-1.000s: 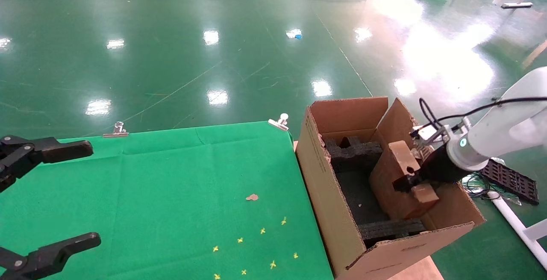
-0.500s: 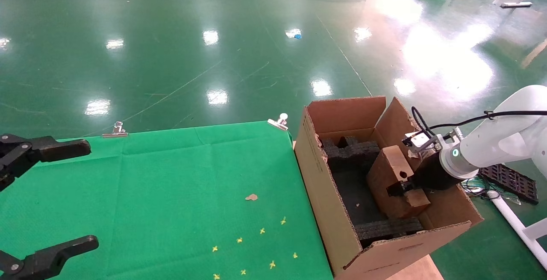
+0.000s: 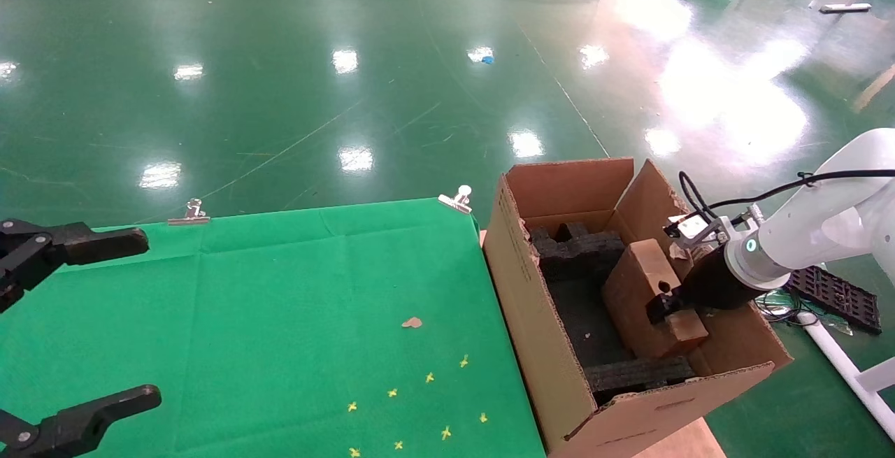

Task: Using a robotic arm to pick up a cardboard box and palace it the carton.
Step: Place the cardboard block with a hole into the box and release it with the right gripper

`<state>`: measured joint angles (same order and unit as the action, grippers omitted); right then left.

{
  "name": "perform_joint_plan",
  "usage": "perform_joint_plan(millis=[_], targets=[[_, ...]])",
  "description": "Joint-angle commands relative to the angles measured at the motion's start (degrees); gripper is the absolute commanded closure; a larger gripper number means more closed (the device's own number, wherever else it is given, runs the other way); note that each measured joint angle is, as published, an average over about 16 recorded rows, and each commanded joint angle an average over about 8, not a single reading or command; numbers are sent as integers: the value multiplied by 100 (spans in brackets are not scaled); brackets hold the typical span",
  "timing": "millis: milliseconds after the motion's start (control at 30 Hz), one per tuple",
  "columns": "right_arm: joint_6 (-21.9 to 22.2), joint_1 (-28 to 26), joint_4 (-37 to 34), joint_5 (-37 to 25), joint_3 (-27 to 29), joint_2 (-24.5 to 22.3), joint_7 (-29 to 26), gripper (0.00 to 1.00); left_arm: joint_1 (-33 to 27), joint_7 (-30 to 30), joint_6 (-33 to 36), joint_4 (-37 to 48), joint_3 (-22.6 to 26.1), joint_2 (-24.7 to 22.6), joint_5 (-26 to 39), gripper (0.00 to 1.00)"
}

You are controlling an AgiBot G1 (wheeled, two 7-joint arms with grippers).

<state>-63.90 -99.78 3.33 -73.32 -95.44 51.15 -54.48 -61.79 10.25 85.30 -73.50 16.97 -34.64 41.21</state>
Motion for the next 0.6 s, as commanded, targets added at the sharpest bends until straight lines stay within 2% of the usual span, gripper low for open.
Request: perform_joint_plan(millis=[33, 433, 600], targets=[[-21, -8, -43, -4, -3, 13, -5, 0, 0, 0, 0, 0, 1, 0, 0, 0], [-40, -147, -148, 28, 23, 54, 78, 0, -1, -2, -2, 0, 4, 2, -3, 0], [-129, -426, -120, 81, 64, 27, 219, 0, -1, -3, -3, 0, 6, 2, -4, 0]])
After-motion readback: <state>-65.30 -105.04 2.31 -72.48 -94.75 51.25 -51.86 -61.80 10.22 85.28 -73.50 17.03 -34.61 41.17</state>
